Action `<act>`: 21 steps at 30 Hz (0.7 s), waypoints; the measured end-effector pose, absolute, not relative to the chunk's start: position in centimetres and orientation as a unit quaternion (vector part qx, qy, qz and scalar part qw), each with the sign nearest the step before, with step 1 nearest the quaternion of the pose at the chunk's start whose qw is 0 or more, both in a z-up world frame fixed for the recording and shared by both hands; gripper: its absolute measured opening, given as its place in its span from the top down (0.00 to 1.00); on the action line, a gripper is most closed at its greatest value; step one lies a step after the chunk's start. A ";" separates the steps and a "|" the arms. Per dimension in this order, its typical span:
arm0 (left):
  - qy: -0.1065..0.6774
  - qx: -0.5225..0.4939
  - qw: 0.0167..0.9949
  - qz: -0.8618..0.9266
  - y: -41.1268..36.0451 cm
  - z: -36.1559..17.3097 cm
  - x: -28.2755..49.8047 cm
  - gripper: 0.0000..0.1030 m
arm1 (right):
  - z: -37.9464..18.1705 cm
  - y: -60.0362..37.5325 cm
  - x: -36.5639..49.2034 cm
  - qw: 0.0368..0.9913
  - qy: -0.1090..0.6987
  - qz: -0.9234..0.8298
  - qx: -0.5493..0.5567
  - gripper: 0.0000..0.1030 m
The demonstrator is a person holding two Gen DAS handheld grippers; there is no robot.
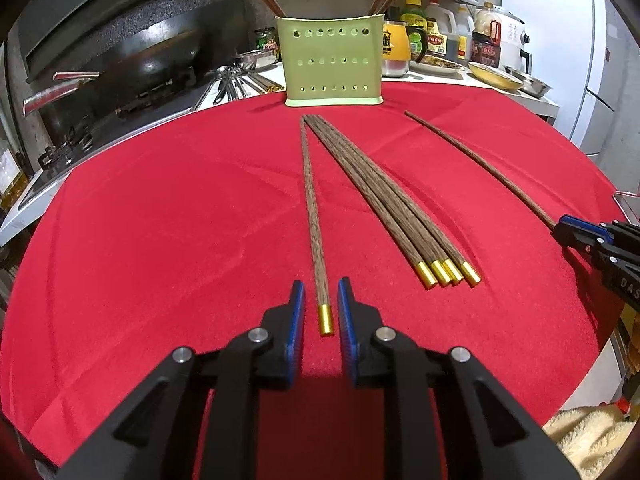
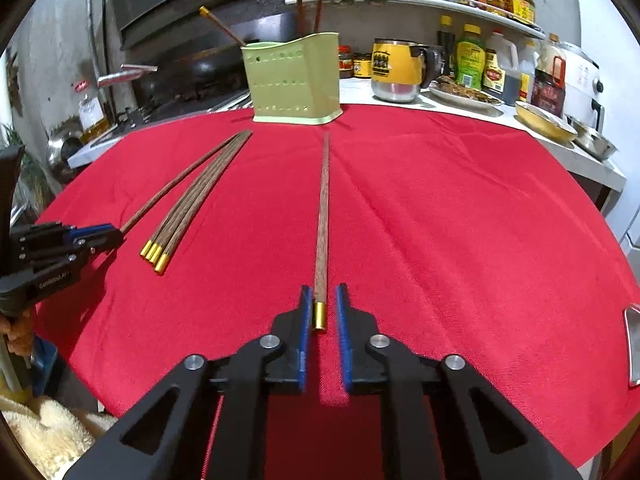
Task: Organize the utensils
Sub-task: 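Grip the separated chopstick at its gold tip with the left gripper while the right gripper grips its own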
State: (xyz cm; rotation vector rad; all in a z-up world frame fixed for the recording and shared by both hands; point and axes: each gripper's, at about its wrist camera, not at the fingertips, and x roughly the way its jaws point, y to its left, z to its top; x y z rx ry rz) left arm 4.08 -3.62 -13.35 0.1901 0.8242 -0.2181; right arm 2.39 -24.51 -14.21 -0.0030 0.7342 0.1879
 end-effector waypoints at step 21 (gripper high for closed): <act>0.212 0.009 0.972 -0.102 1.4 -0.4 1.4 0.93 | -2.7 -25.3 1.7 0.958 0.255 0.124 0.033 0.93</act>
